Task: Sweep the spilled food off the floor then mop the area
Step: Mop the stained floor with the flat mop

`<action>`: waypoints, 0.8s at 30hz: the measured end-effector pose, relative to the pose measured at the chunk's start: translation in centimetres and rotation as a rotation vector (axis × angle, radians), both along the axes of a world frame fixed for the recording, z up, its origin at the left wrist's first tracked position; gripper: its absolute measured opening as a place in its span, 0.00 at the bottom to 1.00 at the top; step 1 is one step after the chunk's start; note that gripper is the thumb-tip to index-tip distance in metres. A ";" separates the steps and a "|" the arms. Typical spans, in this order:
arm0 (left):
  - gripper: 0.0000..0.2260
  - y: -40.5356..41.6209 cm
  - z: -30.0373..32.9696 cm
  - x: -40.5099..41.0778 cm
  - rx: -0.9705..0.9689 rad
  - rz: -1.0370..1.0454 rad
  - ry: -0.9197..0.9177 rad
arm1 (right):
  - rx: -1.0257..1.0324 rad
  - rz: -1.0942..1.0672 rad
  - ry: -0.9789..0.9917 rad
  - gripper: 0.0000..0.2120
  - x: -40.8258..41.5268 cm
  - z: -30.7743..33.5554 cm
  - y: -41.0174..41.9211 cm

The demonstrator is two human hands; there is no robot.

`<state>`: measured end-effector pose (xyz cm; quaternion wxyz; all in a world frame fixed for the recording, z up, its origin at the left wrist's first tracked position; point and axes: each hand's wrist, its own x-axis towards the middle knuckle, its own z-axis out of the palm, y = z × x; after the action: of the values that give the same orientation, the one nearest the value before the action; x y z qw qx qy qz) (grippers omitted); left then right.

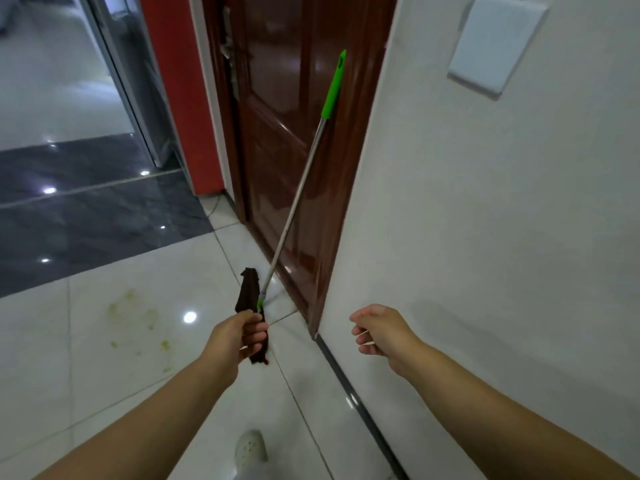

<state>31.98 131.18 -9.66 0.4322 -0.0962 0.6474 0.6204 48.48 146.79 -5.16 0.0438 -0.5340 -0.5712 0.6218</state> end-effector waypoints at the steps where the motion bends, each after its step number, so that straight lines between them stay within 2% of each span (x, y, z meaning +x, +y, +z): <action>1: 0.09 0.5 -0.1 -1.2 0.002 0.009 0.002 | 0.007 0.017 0.003 0.06 -1.4 0.1 0.8; 10: 0.10 8.1 2.6 -13.8 0.110 0.041 -0.040 | 0.071 0.092 0.043 0.09 -16.7 2.6 7.9; 18: 0.10 14.9 3.9 -25.0 0.120 0.036 -0.005 | 0.073 0.031 0.095 0.07 -29.5 3.4 15.1; 20: 0.11 16.3 3.7 -26.6 0.125 0.033 -0.026 | 0.042 -0.002 0.094 0.11 -31.4 3.0 16.3; 24: 0.11 18.4 3.1 -28.4 0.140 0.006 -0.046 | -0.009 -0.057 0.091 0.28 -34.1 2.1 18.5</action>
<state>3.60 149.61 -6.54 0.4507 -0.0819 0.5921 0.6630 14.37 165.33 -3.05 0.0851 -0.5216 -0.5503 0.6464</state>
